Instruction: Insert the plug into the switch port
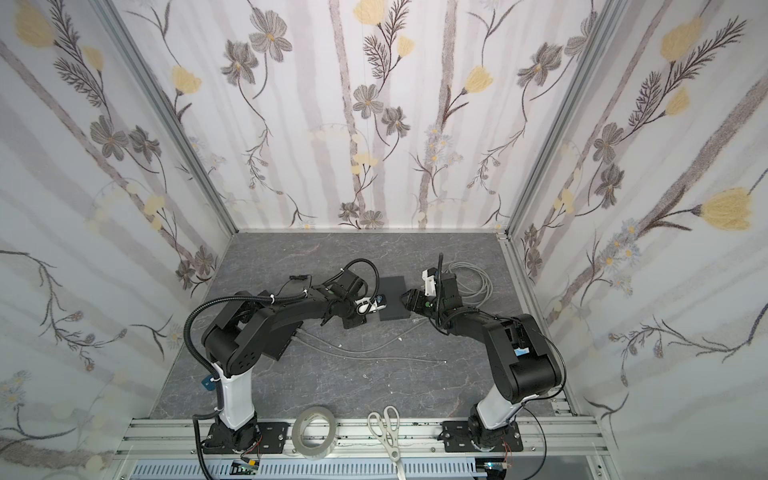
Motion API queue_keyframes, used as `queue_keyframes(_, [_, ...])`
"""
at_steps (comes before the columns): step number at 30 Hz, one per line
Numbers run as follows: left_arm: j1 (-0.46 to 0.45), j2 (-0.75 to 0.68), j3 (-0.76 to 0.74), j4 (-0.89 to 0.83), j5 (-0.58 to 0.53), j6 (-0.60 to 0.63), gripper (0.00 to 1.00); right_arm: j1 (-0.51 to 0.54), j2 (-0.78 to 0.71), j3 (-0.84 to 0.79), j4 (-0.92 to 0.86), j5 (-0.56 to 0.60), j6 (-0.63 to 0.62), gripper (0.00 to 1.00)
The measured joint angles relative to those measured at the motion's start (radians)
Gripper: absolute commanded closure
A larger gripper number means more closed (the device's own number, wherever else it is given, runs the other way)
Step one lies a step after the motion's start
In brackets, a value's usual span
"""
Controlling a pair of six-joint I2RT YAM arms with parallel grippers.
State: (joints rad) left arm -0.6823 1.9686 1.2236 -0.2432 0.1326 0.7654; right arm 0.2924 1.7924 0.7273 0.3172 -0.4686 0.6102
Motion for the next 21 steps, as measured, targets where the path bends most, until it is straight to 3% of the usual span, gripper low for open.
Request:
queue_keyframes(19, [-0.016,0.037,0.052,-0.013,-0.036,0.002,1.0,-0.004,0.071,0.075,-0.022,-0.02,0.01,0.25])
queue_keyframes(20, [-0.018,0.039,0.056,-0.017,-0.039,0.004,1.0,-0.004,0.074,0.08,-0.027,-0.019,0.01,0.19])
queue_keyframes(21, [-0.018,0.041,0.06,-0.023,-0.043,0.006,1.0,-0.004,0.078,0.085,-0.035,-0.019,0.011,0.03])
